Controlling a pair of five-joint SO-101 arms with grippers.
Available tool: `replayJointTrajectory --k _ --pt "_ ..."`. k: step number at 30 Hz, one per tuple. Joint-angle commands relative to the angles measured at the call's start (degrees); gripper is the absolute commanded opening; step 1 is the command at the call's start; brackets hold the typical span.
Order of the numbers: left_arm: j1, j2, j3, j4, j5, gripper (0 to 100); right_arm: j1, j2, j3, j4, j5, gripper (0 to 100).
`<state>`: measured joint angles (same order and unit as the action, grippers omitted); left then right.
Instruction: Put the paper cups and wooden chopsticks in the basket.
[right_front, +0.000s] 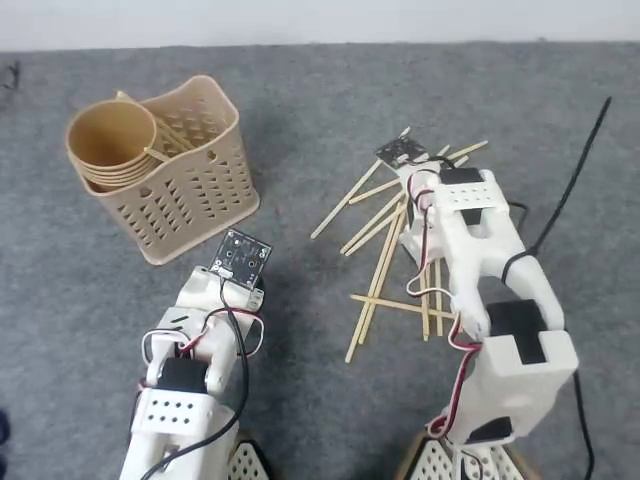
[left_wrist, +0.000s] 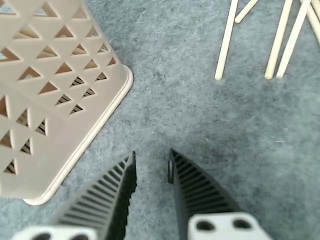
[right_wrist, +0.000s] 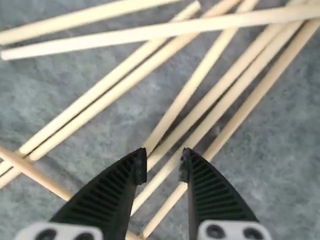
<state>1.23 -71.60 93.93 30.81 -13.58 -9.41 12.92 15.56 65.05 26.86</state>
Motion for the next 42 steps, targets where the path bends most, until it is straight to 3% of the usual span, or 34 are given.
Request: replayJointTrajectory --k 1,12,31,42 --pt "0.2 -0.8 -0.5 -1.6 -0.7 9 -1.6 0.4 -0.4 -0.8 0.4 11.8" --pt "0.2 -0.8 -0.5 -1.6 -0.7 9 -1.6 10.4 -8.8 4.7 0.8 11.7" --pt "0.2 -0.8 -0.5 -1.6 -0.7 9 5.3 10.8 -15.0 9.8 0.8 11.7" --pt "0.2 -0.8 -0.5 -1.6 -0.7 9 0.1 10.7 -15.2 11.1 0.4 11.7"
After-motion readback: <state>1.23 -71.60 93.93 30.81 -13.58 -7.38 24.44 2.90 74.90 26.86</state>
